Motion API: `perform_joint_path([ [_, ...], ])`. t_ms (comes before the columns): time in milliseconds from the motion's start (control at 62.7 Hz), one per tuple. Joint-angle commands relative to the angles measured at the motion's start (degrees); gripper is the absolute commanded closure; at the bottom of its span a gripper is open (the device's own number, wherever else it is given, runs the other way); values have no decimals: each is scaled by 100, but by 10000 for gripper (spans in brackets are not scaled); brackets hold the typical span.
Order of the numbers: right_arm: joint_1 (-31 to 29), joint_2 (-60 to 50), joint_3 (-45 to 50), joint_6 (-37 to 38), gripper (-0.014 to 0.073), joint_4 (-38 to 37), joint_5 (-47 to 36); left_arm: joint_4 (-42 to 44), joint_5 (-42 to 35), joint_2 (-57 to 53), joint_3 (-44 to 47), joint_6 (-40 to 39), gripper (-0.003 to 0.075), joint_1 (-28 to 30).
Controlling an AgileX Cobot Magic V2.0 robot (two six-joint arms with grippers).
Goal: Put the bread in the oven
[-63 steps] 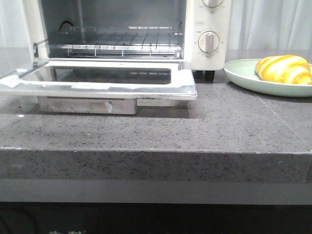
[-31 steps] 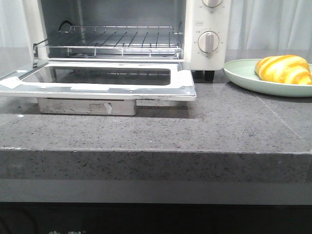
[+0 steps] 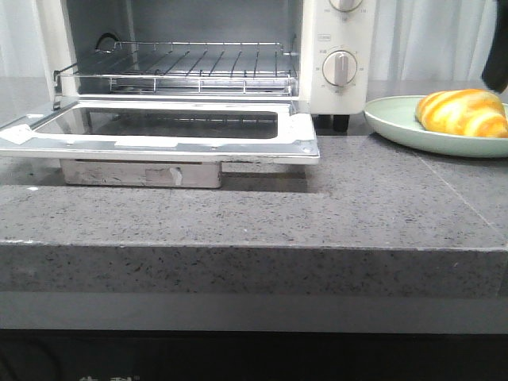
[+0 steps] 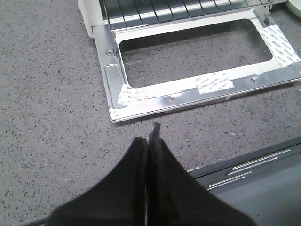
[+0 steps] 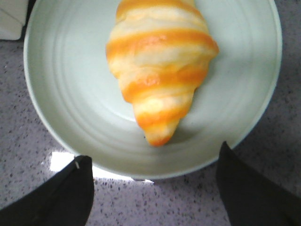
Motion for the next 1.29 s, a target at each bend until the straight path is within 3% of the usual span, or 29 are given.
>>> perform_joint_path([
  [0,-18,155,-424,-73,35,78,-128,81,-405,2,-141,-60,738,-5],
  [495,117,1197,-1088,-80,44,77,15,94,-552,2,-141,-60,738,-5],
  [909,152,1327,-1113,-80,379,-103,151,132,-552,2,-141,-60,738,-5],
  [1276,152,568,-1113,-80,393,-258,422,251,-552,2,-141,-60,738,-5],
])
